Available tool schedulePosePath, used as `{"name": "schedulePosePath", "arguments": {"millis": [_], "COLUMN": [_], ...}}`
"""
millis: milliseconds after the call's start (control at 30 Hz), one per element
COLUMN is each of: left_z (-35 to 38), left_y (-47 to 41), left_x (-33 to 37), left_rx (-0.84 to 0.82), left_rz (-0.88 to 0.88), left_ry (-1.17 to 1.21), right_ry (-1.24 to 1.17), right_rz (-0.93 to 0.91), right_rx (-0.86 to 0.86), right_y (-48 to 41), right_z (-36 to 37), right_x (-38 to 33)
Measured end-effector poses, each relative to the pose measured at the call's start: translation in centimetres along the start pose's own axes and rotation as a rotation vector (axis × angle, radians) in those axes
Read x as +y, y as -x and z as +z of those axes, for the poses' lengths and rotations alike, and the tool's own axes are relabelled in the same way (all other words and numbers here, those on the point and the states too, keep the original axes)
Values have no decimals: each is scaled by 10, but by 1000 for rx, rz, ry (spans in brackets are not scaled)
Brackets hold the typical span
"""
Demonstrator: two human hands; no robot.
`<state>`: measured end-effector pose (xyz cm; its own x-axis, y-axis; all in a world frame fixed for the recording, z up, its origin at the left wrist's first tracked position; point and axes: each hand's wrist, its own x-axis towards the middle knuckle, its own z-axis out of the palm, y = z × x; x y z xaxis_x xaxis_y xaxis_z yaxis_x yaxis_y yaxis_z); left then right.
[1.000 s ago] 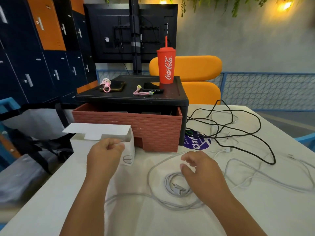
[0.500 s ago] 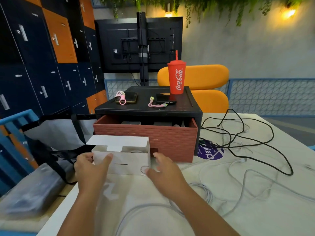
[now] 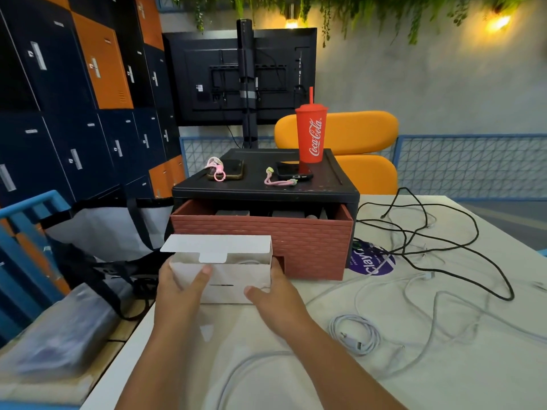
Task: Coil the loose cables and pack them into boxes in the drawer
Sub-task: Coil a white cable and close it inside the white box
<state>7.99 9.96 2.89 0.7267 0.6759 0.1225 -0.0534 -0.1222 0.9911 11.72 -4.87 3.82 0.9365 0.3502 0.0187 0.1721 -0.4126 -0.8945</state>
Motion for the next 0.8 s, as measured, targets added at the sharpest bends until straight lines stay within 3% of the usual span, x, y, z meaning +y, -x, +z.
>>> {"name": "schedulePosePath", "arguments": {"millis": [200, 367, 800], "left_z": [2, 10, 28], "left_y": [25, 75, 209], "left_x": [27, 51, 38], "left_rx": [16, -64, -367], "left_rz": [94, 179, 12], "left_ry": [-9, 62, 126], "right_ry": [-22, -49, -272], "right_rz": [-145, -268, -140], "right_rx": [131, 297, 392], "right_y": [33, 78, 190], "right_z": [-24, -54, -114], "right_x": [-6, 6, 64]}}
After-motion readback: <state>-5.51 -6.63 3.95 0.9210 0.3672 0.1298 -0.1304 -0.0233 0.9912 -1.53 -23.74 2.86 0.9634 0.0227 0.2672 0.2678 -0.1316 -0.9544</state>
